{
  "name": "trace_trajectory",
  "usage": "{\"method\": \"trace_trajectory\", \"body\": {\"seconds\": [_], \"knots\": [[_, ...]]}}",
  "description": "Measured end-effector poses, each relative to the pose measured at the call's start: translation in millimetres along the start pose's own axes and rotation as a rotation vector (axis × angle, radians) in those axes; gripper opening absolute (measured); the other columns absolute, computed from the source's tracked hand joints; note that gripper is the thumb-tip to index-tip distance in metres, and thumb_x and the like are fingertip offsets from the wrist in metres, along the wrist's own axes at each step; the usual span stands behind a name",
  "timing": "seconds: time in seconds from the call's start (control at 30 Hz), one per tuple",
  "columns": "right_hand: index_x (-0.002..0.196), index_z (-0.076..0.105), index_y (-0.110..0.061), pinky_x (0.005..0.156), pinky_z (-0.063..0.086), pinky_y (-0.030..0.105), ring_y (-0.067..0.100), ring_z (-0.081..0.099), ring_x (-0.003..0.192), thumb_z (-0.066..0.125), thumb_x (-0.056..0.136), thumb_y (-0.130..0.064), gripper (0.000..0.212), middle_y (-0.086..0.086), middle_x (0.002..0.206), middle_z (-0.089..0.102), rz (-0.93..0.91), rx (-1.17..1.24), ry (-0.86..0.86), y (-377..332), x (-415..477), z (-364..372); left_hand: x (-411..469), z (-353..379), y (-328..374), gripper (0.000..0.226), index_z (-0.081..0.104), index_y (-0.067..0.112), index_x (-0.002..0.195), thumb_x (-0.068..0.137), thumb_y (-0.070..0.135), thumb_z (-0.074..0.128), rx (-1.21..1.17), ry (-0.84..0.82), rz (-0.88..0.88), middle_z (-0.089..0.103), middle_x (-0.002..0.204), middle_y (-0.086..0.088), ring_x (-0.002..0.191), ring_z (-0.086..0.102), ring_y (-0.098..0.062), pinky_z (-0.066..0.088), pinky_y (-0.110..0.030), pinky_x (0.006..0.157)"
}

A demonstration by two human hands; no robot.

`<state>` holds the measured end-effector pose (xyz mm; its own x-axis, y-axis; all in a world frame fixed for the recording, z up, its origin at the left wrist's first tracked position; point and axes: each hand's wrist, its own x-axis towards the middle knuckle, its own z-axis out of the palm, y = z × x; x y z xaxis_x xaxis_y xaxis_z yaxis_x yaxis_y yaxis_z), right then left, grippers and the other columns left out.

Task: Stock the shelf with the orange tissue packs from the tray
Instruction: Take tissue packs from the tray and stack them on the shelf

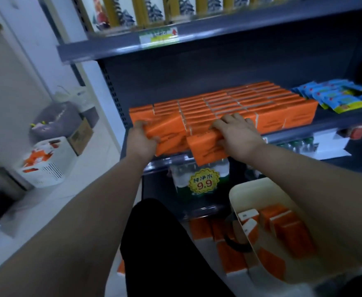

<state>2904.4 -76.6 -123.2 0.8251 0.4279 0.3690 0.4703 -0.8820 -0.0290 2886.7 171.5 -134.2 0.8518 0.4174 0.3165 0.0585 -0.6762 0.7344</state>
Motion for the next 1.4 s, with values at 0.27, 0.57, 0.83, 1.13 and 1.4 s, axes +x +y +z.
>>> {"method": "trace_trajectory", "body": {"seconds": [0.27,0.57,0.83,1.13,1.4], "knots": [[0.132,0.045,-0.027,0.097,0.031,0.044,0.03,0.035,0.122,0.059,0.089,-0.028,0.046,0.002,0.129,0.048,-0.005,0.093,0.063,-66,76,5,57,-53,-54,0.039,0.049,0.007,0.12,0.083,0.009,0.058,0.085,0.133,-0.09,0.058,0.115,-0.016,0.104,0.057,-0.033,0.047,-0.038,0.081],[0.135,0.041,-0.023,0.098,0.036,0.045,0.038,0.039,0.114,0.053,0.091,-0.016,0.046,0.01,0.131,0.042,0.165,0.192,0.111,-63,154,39,121,-17,-96,0.032,0.05,0.017,0.114,0.083,0.012,0.048,0.121,0.072,-0.215,0.059,0.109,-0.013,0.101,0.056,-0.034,0.053,-0.049,0.083],[0.136,0.042,-0.024,0.096,0.038,0.041,0.03,0.038,0.116,0.053,0.089,-0.006,0.052,0.009,0.129,0.041,0.177,0.198,0.182,-59,214,72,195,23,-119,0.031,0.049,0.017,0.115,0.084,0.012,0.047,0.173,0.062,-0.254,0.058,0.112,-0.012,0.104,0.054,-0.035,0.05,-0.046,0.085],[0.139,0.039,-0.029,0.1,0.037,0.041,0.032,0.04,0.115,0.048,0.093,-0.01,0.05,0.009,0.135,0.037,0.174,0.221,0.148,-43,247,102,249,60,-132,0.045,0.05,0.022,0.128,0.088,0.005,0.039,0.159,0.039,-0.286,0.044,0.125,-0.015,0.109,0.052,-0.039,0.049,-0.045,0.089],[0.139,0.04,-0.031,0.099,0.039,0.041,0.03,0.04,0.118,0.05,0.093,-0.013,0.05,0.007,0.136,0.038,0.149,0.237,0.15,-45,252,103,250,68,-134,0.056,0.039,0.021,0.138,0.087,0.0,0.041,0.062,0.086,-0.253,0.041,0.132,-0.013,0.112,0.052,-0.036,0.048,-0.044,0.089]]}}
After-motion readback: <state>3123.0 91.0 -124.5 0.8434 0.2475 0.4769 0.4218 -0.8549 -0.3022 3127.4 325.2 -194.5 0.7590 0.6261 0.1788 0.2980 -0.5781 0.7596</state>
